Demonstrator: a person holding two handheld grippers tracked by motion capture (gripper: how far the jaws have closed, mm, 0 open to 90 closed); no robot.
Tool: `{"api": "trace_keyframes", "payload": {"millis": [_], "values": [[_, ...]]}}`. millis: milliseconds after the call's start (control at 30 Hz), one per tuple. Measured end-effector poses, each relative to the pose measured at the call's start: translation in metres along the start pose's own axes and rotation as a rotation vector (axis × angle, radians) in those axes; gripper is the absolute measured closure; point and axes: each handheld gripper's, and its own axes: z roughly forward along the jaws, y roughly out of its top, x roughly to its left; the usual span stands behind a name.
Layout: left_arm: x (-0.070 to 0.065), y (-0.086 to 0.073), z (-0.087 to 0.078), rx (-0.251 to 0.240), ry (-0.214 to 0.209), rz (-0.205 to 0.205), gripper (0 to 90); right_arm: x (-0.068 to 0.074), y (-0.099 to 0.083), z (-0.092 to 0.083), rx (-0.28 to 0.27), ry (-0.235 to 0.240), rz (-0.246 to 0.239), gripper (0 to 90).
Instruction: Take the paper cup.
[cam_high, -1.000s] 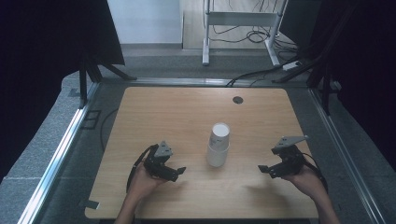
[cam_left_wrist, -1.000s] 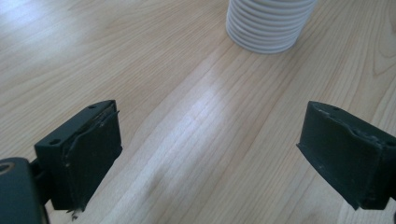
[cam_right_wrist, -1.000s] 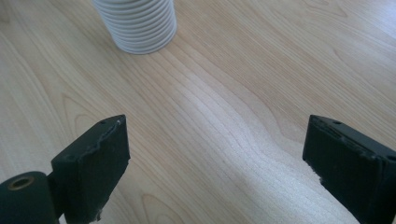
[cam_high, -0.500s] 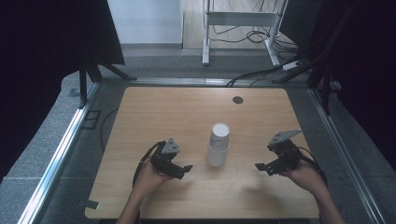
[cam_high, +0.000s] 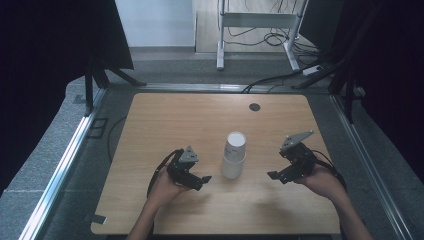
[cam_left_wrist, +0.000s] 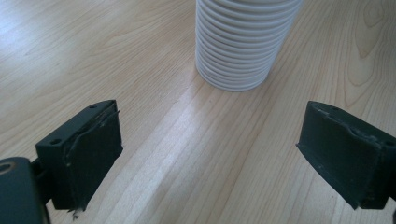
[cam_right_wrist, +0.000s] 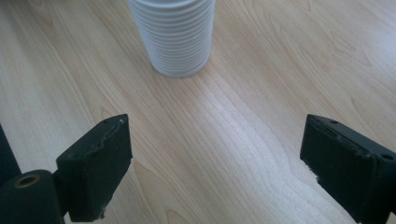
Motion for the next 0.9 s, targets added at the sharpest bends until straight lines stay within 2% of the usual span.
{"api": "trace_keyframes", "payload": {"millis": [400,633,900], "values": [[0.001,0.011,0.008,-0.013,-0.028,0.007,5.6,0.001,0.026,-0.003,0.03,0.03,-0.039,9.2],[-0.001,0.021,0.017,-0.026,-0.054,0.028,5.7,0.004,0.048,-0.003,0.068,0.056,-0.075,9.1],[-0.002,0.03,0.023,-0.038,-0.071,0.028,5.7,0.005,0.067,0.0,0.103,0.076,-0.113,9.3]]}}
